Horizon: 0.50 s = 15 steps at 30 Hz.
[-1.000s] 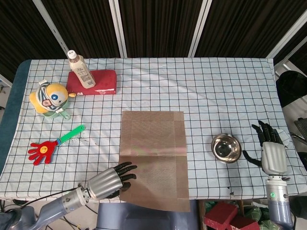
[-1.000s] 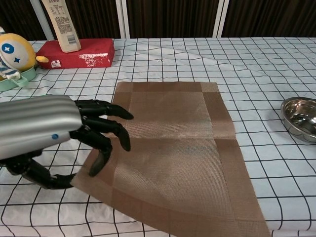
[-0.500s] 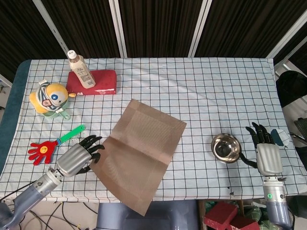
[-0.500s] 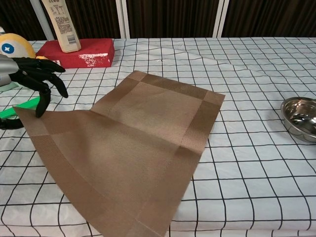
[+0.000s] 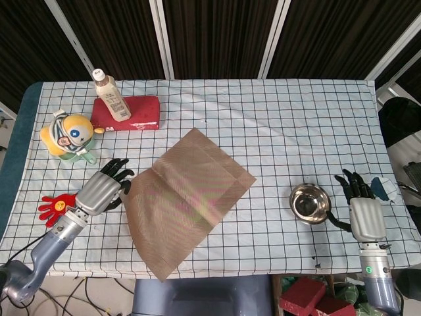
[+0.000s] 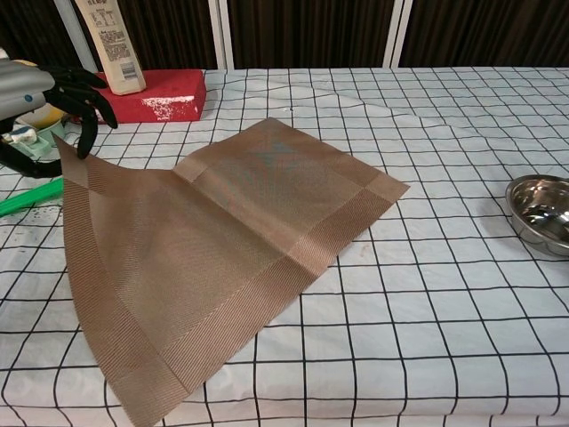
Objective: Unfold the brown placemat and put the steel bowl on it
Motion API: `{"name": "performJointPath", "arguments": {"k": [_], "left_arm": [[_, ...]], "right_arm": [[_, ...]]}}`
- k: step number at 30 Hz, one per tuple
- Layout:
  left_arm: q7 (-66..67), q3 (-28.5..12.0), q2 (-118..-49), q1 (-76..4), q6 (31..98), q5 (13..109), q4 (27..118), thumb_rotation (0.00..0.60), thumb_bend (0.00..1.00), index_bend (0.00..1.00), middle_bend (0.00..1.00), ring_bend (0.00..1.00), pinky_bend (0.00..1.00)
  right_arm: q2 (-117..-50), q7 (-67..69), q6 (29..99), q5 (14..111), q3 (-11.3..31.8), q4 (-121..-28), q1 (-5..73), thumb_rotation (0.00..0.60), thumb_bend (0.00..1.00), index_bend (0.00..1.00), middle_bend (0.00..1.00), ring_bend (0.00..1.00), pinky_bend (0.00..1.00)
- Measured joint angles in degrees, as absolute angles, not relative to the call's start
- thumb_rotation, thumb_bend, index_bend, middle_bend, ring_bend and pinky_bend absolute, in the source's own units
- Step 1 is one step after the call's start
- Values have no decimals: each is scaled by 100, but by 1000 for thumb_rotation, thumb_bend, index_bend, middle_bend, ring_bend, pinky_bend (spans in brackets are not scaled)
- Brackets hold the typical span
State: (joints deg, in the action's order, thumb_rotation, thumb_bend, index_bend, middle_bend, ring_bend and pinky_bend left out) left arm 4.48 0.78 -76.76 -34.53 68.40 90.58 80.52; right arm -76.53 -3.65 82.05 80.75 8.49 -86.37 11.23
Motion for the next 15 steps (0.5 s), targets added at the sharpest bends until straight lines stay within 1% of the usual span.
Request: {"name": "performJointPath", "arguments": {"k": [11, 15], "left_arm": [[1237, -459, -8359, -3604, 7020, 8893, 7361, 600, 403, 637, 275, 65, 115], [1401, -634, -8528, -3722, 6993, 8794, 7180, 600, 403, 637, 275, 65, 115]], "right_arm": [[-7625, -342, 8184, 8053, 850, -8676, 1120, 600, 173, 167, 47, 39, 161], [-7619, -337, 8179, 8047, 854, -8688, 1121, 600, 174, 166, 47, 39, 161]]}}
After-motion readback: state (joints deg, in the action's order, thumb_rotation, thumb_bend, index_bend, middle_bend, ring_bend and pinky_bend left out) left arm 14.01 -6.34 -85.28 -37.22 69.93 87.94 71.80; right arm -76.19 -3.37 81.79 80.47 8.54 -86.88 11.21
